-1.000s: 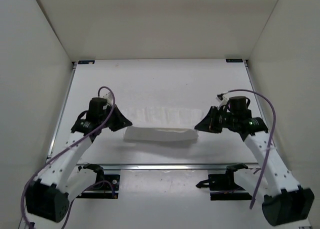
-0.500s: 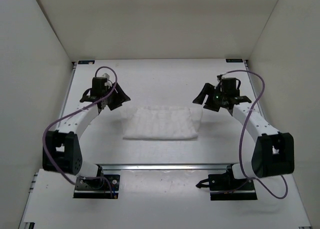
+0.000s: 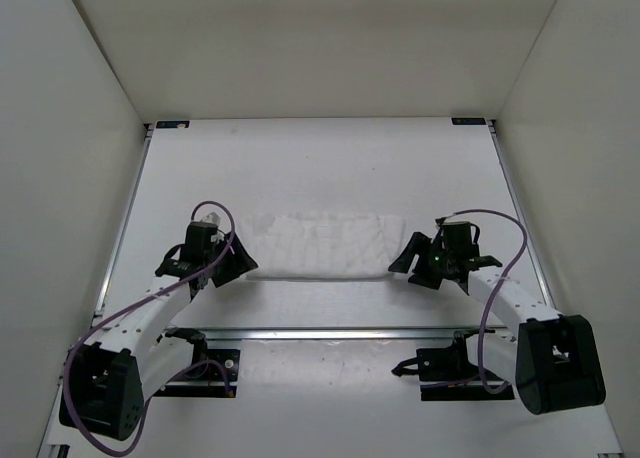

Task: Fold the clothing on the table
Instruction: Fold the skirt

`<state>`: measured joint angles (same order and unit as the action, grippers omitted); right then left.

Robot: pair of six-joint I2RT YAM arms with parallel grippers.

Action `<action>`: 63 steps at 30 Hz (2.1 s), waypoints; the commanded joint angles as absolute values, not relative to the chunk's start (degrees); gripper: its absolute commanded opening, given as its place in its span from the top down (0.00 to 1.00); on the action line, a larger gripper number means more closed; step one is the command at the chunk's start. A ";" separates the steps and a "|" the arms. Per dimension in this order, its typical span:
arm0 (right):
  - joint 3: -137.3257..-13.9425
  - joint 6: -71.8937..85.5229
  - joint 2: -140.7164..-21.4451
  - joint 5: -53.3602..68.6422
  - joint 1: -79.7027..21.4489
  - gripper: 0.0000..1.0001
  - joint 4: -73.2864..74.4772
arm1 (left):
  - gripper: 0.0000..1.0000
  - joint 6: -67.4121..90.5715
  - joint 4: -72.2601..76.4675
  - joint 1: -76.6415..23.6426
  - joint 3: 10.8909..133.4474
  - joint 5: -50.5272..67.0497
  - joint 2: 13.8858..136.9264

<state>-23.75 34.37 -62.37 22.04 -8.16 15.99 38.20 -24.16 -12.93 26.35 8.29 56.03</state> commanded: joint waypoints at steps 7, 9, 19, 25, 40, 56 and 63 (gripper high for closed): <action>-22.42 39.20 -70.75 26.10 -9.75 0.52 0.44 | 0.31 39.90 -20.57 -13.27 22.16 5.80 55.46; -22.85 39.03 -71.63 26.28 -9.41 0.62 0.26 | 0.31 40.25 -19.52 -13.80 21.53 5.71 55.63; -23.99 38.41 -72.95 26.46 -8.61 0.92 -1.41 | 0.31 45.43 -13.01 -18.10 19.69 3.70 58.63; -23.99 37.53 -73.65 26.72 -7.04 1.00 -0.79 | 0.62 47.02 -7.40 -17.40 18.98 2.64 60.55; -49.55 20.31 -73.55 11.79 -6.84 0.99 33.21 | 1.00 53.53 14.85 -33.30 30.31 4.04 84.62; -70.92 28.30 -95.17 13.62 -36.20 1.00 22.16 | 1.00 54.05 17.05 -32.61 32.79 4.39 89.12; -75.67 28.30 -103.26 17.04 -39.28 1.00 20.83 | 1.00 53.79 17.67 -32.52 31.82 5.27 89.21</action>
<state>-71.92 27.44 -101.69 14.04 -38.37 24.58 53.76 15.44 -32.64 31.99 4.03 88.86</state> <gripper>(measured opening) 0.075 0.030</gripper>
